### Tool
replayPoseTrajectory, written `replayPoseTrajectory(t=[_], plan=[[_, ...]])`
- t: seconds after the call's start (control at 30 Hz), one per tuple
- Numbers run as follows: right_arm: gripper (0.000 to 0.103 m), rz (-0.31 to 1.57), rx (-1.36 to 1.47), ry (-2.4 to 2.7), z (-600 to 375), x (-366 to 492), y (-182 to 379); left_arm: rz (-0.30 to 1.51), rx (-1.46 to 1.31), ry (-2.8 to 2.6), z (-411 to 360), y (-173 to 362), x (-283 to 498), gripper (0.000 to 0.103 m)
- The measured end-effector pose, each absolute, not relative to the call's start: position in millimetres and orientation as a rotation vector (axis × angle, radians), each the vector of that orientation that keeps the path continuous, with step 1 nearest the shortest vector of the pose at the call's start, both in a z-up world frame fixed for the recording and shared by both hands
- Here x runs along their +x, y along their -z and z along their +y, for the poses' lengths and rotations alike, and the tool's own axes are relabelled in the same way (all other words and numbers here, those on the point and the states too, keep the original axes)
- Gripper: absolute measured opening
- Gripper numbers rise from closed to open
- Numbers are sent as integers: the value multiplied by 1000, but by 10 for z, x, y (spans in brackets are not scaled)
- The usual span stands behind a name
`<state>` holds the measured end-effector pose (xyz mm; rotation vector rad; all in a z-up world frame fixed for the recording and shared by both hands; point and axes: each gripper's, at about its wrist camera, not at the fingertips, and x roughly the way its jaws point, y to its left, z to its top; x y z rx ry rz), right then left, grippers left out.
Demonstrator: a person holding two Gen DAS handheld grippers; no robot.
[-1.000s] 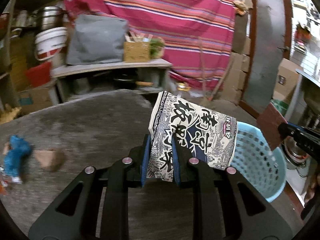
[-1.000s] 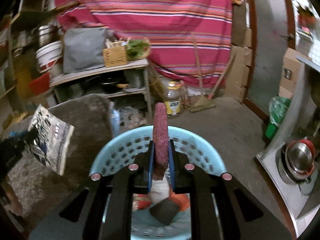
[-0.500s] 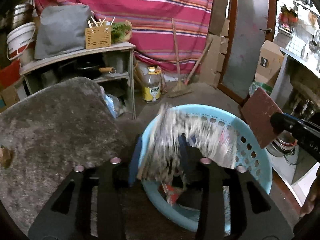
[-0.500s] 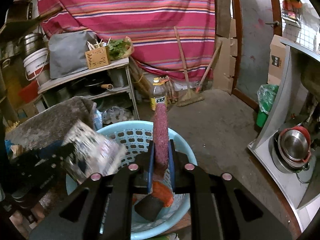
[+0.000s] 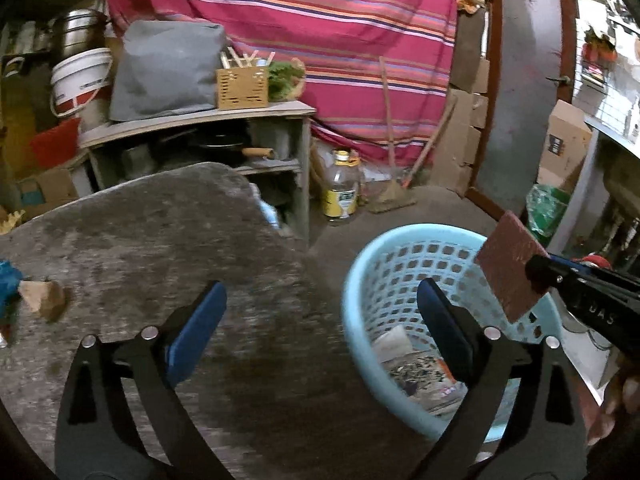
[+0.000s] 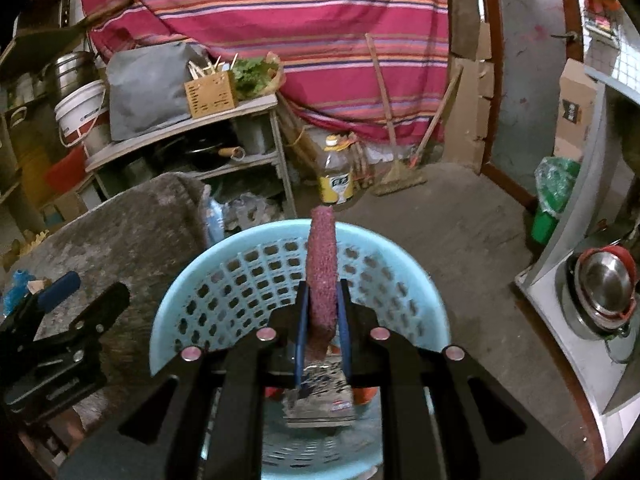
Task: Collect trash
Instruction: 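Open both tools to drop the snack bag and scouring pad into the basket, then grasp the clear plastic bag with the left tool while the right tool grasps the brown paper scrap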
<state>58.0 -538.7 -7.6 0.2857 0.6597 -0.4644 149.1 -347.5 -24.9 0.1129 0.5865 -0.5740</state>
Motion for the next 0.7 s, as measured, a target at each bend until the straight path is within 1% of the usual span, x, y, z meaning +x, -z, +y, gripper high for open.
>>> replayPoseTrajectory(t=[0.03, 0.07, 0.1, 0.13, 0.27, 0.33, 0.43, 0.7], plan=[[20, 669, 288, 467, -5371, 612, 95, 591, 106, 568, -3427, 234, 1515, 94], [28, 678, 292, 467, -5349, 650, 121, 594, 100, 561, -3376, 219, 1537, 94], [54, 680, 294, 471, -5335, 672, 139, 591, 95, 548, -3306, 193, 1560, 95], [74, 675, 293, 486, -5313, 689, 150, 586, 93, 534, -3245, 172, 1576, 96], [76, 677, 271, 490, -5180, 751, 129, 578, 74, 489, -2976, 72, 1649, 97], [82, 664, 271, 486, -5100, 771, 86, 575, 61, 465, -2809, 34, 1687, 97], [87, 635, 278, 464, -4949, 814, -12, 562, 60, 422, -2545, -22, 1720, 97], [88, 613, 187, 351, -4219, 1149, -132, 545, 17, 309, -1696, -193, 1859, 97]])
